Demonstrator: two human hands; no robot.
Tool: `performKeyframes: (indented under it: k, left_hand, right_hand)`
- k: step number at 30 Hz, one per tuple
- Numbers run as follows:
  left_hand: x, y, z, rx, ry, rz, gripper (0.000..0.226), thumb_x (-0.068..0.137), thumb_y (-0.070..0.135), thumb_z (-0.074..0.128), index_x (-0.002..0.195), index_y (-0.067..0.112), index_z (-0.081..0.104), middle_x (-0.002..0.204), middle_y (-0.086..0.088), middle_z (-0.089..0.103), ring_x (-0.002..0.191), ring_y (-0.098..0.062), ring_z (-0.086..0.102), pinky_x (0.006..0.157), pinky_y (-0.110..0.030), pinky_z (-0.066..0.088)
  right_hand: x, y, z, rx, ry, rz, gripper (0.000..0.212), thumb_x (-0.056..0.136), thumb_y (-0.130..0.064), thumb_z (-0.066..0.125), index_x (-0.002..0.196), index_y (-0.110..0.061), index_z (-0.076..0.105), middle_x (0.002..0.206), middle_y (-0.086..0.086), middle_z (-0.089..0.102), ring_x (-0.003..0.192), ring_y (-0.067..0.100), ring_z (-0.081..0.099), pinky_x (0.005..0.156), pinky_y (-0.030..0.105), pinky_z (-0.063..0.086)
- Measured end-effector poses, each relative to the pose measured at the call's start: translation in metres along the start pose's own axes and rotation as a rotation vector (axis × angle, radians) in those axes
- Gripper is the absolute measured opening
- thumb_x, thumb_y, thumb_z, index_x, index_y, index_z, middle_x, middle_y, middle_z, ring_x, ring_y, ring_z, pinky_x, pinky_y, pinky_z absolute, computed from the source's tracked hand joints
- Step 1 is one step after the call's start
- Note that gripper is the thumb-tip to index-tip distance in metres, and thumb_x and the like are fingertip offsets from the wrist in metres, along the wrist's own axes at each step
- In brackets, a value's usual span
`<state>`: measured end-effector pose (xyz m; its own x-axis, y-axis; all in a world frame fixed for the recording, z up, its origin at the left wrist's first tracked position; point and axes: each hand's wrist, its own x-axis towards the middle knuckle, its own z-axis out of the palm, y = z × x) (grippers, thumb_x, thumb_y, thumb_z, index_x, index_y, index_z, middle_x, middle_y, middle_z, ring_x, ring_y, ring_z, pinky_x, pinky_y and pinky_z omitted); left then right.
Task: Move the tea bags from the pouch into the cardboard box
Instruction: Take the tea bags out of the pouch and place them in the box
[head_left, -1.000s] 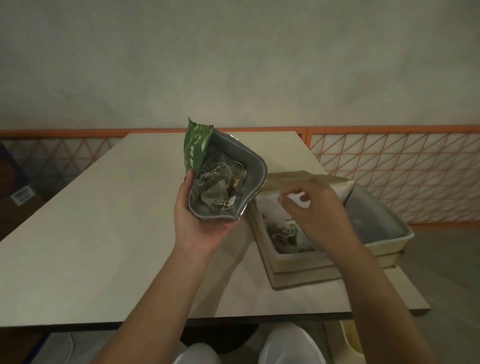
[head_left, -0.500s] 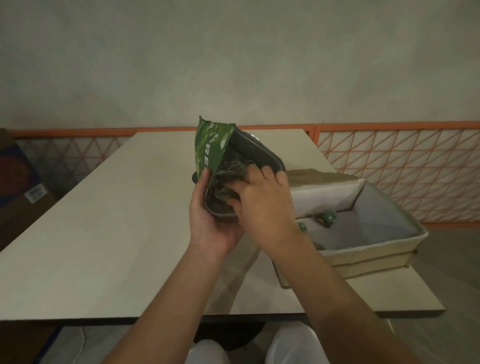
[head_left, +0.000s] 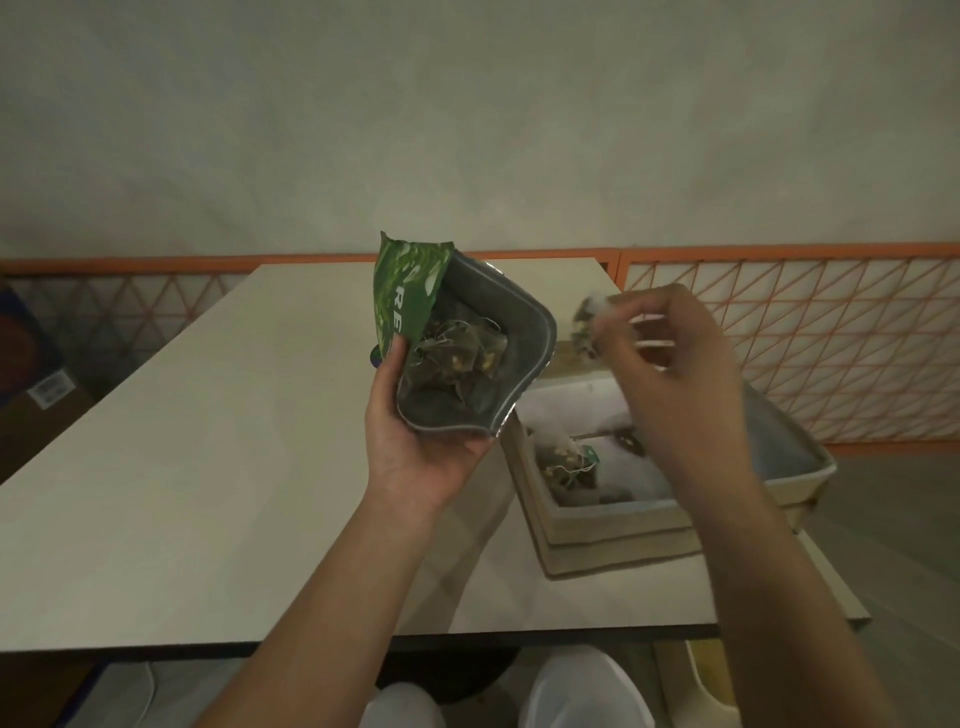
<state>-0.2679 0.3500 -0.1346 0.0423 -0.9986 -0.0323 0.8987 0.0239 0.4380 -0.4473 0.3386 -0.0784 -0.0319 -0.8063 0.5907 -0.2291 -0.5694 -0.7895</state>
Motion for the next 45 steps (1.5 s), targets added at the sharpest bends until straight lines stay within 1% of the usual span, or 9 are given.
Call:
performKeyframes:
  k: [6, 13, 18, 21, 25, 29, 35, 39, 45]
  left_hand:
    - [-0.003, -0.005, 0.003, -0.025, -0.017, -0.008, 0.050, 0.093, 0.054, 0.056, 0.121, 0.017, 0.075, 0.142, -0.014, 0.061, 0.123, -0.035, 0.061, 0.084, -0.042, 0.060]
    - [-0.006, -0.004, 0.008, -0.019, -0.008, -0.028, 0.049, 0.093, 0.054, 0.055, 0.110, 0.015, 0.080, 0.138, -0.013, 0.064, 0.117, -0.034, 0.064, 0.086, -0.041, 0.059]
    - [-0.006, -0.002, 0.007, -0.024, 0.002, -0.033, 0.052, 0.085, 0.052, 0.062, 0.119, 0.015, 0.076, 0.139, -0.015, 0.063, 0.132, -0.032, 0.056, 0.091, -0.042, 0.056]
    - [-0.005, 0.000, 0.006, -0.036, -0.004, -0.035, 0.054, 0.089, 0.054, 0.060, 0.126, 0.016, 0.073, 0.140, -0.015, 0.062, 0.133, -0.032, 0.055, 0.091, -0.042, 0.056]
    - [-0.005, 0.003, 0.003, -0.060, -0.011, -0.034, 0.058, 0.090, 0.054, 0.061, 0.135, 0.017, 0.067, 0.142, -0.016, 0.060, 0.135, -0.035, 0.054, 0.089, -0.043, 0.059]
    - [-0.005, 0.002, 0.005, -0.019, 0.000, -0.045, 0.058, 0.091, 0.056, 0.058, 0.129, 0.015, 0.071, 0.139, -0.016, 0.063, 0.119, -0.034, 0.064, 0.084, -0.040, 0.060]
    - [-0.009, 0.000, 0.016, 0.025, 0.085, -0.017, 0.053, 0.094, 0.054, 0.054, 0.125, 0.015, 0.072, 0.138, -0.013, 0.064, 0.130, -0.028, 0.059, 0.111, -0.043, 0.042]
    - [-0.011, 0.000, 0.025, 0.015, 0.094, -0.021, 0.051, 0.094, 0.053, 0.057, 0.125, 0.015, 0.071, 0.128, -0.010, 0.071, 0.115, -0.027, 0.067, 0.100, -0.039, 0.048]
    - [-0.009, 0.002, 0.022, 0.003, 0.083, -0.026, 0.048, 0.093, 0.053, 0.059, 0.118, 0.015, 0.075, 0.121, -0.011, 0.074, 0.107, -0.028, 0.069, 0.095, -0.039, 0.052]
  right_hand:
    - [0.000, 0.036, -0.019, -0.323, -0.253, 0.240, 0.018, 0.083, -0.022, 0.075, 0.086, -0.030, 0.059, 0.083, -0.007, 0.063, 0.068, 0.009, 0.057, 0.052, 0.014, 0.041]
    - [-0.008, 0.056, -0.017, -0.620, -0.465, 0.270, 0.012, 0.090, -0.038, 0.064, 0.096, -0.031, 0.071, 0.100, -0.011, 0.065, 0.092, 0.009, 0.060, 0.076, 0.026, 0.047]
    - [-0.009, 0.041, -0.004, -0.468, -0.675, 0.187, 0.018, 0.094, -0.030, 0.061, 0.109, -0.031, 0.071, 0.112, -0.015, 0.061, 0.102, 0.005, 0.054, 0.086, 0.022, 0.042]
    - [-0.010, 0.038, -0.003, -0.604, -0.885, 0.325, 0.023, 0.097, -0.039, 0.053, 0.083, -0.033, 0.070, 0.085, -0.010, 0.066, 0.081, 0.009, 0.059, 0.073, 0.026, 0.045]
    - [-0.006, 0.036, 0.000, -0.572, -0.538, 0.157, 0.017, 0.094, -0.037, 0.057, 0.087, -0.027, 0.068, 0.096, -0.006, 0.062, 0.087, 0.010, 0.058, 0.075, 0.026, 0.046]
    - [-0.006, 0.002, 0.013, -0.327, -0.161, -0.121, 0.005, 0.088, -0.024, 0.069, 0.092, -0.025, 0.070, 0.079, -0.012, 0.056, 0.071, 0.001, 0.051, 0.062, 0.008, 0.038]
    - [0.004, -0.031, 0.058, -0.833, -0.319, -0.198, 0.018, 0.095, -0.037, 0.056, 0.100, -0.026, 0.070, 0.076, -0.007, 0.060, 0.067, 0.014, 0.057, 0.059, 0.023, 0.037]
    - [0.018, -0.034, 0.080, -1.090, -0.401, -0.127, 0.013, 0.094, -0.030, 0.059, 0.090, -0.018, 0.063, 0.057, -0.004, 0.037, 0.051, 0.016, 0.039, 0.053, 0.027, 0.030]
    - [0.018, -0.036, 0.081, -1.055, -0.392, -0.185, 0.010, 0.093, -0.018, 0.056, 0.097, -0.017, 0.066, 0.063, -0.003, 0.044, 0.058, 0.017, 0.044, 0.058, 0.028, 0.037]
